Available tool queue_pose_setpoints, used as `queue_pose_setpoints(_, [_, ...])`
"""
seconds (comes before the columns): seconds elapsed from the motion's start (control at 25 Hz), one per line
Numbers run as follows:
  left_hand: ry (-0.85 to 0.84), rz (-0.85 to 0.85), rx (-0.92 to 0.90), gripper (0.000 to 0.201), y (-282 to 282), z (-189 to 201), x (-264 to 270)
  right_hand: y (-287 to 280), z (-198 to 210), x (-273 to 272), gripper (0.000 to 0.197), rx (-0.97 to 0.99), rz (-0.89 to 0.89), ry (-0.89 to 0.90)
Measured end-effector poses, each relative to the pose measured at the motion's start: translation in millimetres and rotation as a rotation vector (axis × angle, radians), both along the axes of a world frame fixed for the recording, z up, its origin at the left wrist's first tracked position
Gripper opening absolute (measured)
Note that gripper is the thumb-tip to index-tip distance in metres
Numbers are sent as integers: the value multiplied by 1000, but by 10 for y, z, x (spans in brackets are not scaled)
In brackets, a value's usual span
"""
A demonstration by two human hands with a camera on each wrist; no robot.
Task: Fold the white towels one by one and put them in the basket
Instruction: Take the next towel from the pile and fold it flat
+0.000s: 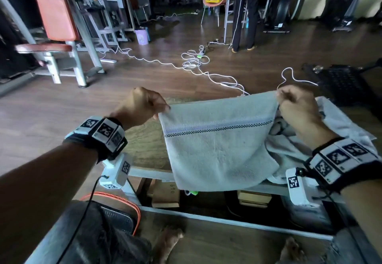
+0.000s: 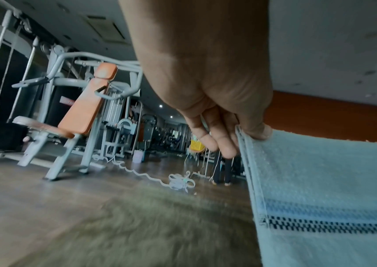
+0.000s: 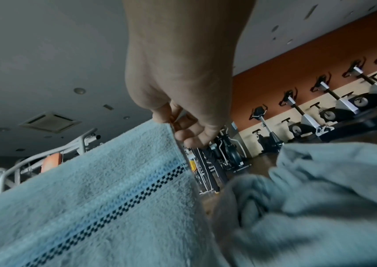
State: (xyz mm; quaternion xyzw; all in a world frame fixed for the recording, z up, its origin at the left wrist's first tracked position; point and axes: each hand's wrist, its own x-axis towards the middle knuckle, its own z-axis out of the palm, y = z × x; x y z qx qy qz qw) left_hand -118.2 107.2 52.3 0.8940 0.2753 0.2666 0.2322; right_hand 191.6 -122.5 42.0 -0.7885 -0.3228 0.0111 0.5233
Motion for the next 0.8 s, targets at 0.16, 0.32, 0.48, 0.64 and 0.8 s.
queue_pose_setpoints(0.16, [-73, 53, 114, 9, 26, 634, 16, 183, 742, 59, 13, 40, 36, 27])
queue_pose_setpoints(0.32, [-93, 142, 260, 11, 100, 1052, -31, 360, 1198, 49, 28, 135, 87, 91])
queue_pose_setpoints(0.48, [-263, 161, 245, 25, 168, 1136, -134, 326, 1253, -141, 25, 307, 143, 95])
queue_pose_setpoints(0.64, [-136, 148, 342, 6, -53, 721, -283, 112, 534, -260, 13, 155, 64, 96])
queue_pose_setpoints(0.8, [343, -98, 74, 4, -277, 75, -471, -228, -290, -381, 14, -267, 72, 198])
